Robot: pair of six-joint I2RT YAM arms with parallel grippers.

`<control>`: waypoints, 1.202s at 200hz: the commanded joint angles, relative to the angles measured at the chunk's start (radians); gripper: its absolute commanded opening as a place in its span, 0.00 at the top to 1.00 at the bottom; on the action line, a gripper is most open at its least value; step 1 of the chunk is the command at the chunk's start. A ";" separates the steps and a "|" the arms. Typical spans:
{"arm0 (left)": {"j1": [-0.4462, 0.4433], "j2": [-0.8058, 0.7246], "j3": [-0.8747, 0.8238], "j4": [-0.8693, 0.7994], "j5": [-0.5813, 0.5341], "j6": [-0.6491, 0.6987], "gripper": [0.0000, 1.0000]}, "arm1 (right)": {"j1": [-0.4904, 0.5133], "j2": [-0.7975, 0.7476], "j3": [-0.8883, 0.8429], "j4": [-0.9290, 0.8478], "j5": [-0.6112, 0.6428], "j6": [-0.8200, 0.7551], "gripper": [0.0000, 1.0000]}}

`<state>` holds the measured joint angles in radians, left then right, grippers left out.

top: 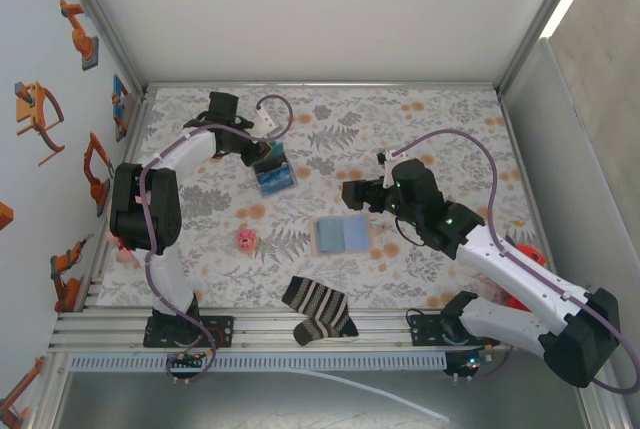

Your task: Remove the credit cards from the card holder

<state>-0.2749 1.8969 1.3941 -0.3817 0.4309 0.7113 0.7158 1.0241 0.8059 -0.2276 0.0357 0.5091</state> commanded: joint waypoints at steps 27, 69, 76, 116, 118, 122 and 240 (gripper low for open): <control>0.007 -0.018 0.027 -0.034 -0.065 0.016 1.00 | 0.003 -0.034 -0.017 0.014 0.005 0.020 0.05; 0.029 -0.044 0.023 -0.040 -0.059 0.011 0.62 | 0.002 -0.043 -0.027 0.019 0.006 0.027 0.04; 0.028 -0.050 0.025 -0.039 -0.050 0.011 0.61 | 0.002 -0.042 -0.025 0.016 0.006 0.028 0.03; 0.023 -0.109 0.017 -0.027 -0.017 -0.017 0.60 | 0.002 -0.015 0.001 -0.031 0.009 0.033 0.10; 0.024 -0.113 0.014 -0.024 -0.017 -0.018 0.60 | 0.002 -0.012 0.003 -0.036 0.009 0.033 0.10; 0.025 -0.122 0.009 -0.019 -0.018 -0.023 0.60 | 0.003 -0.007 0.008 -0.046 0.009 0.034 0.12; -0.013 -0.799 -0.591 0.463 -0.266 -0.677 0.03 | 0.223 0.176 0.050 -0.234 0.128 0.182 0.32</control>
<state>-0.2825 1.2076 0.9104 -0.0612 0.2558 0.2596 0.8867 1.1500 0.8055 -0.4210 0.1101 0.6212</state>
